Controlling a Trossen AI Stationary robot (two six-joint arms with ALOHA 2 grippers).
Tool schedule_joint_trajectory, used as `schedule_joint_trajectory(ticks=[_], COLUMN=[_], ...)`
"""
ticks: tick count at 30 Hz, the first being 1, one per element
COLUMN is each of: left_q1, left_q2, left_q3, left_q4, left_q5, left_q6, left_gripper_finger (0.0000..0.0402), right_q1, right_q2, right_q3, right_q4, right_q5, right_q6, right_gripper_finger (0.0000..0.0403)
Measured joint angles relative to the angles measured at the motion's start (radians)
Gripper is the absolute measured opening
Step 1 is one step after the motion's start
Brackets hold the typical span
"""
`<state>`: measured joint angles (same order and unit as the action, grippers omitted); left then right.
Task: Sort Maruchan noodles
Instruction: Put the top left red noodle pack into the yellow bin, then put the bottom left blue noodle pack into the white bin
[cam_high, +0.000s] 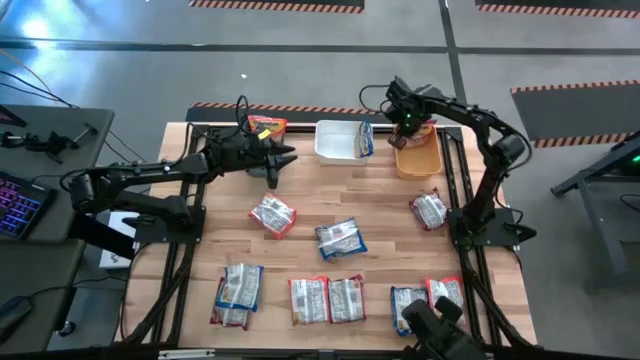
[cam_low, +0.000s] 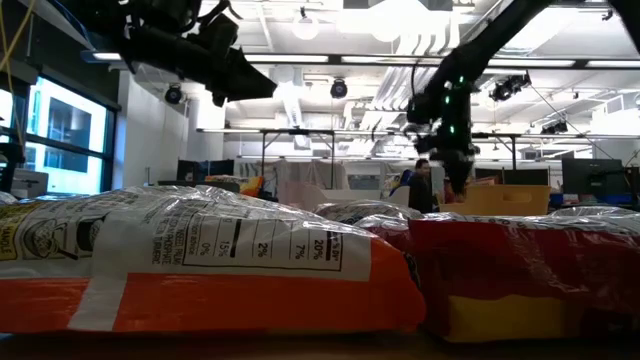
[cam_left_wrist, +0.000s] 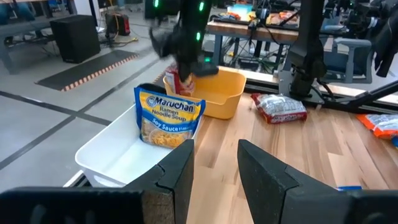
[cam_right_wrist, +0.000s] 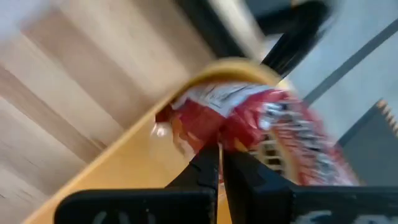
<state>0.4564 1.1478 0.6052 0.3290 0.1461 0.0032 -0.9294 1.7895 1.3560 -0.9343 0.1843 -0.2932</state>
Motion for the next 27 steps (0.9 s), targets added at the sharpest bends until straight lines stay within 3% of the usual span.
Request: schedule_joint_trajectory(ticks=[4,7,16,21,27], left_q1=[0.000,-0.008,-0.106,-0.191,-0.343], left_q2=[0.000,0.000,0.000,0.000,-0.003], left_q3=[0.000,0.000,0.000,0.001,0.070], left_q4=[-0.026,-0.049,-0.132,-0.244,-0.590], left_q5=[-0.001,-0.001,-0.002,-0.033,-0.209], left_q6=[0.008,0.018,0.135,0.132,0.080], left_gripper_finger=[0.0115,0.0115,0.0114,0.0091,0.0051], right_q1=[0.028,0.064,0.246,0.339,0.368], right_q2=[-0.130,-0.265,-0.646,-0.745,-0.765], right_q3=[-0.005,-0.082,-0.631,-0.898,-1.025], right_q4=[0.063,0.195,0.879,1.332,1.541], right_q5=[0.002,-0.008,-0.078,-0.062,-0.066], right_q6=[0.010,0.033,0.204,0.248,0.152], right_gripper_finger=[0.0000,0.0000,0.0000,0.0000,0.0000])
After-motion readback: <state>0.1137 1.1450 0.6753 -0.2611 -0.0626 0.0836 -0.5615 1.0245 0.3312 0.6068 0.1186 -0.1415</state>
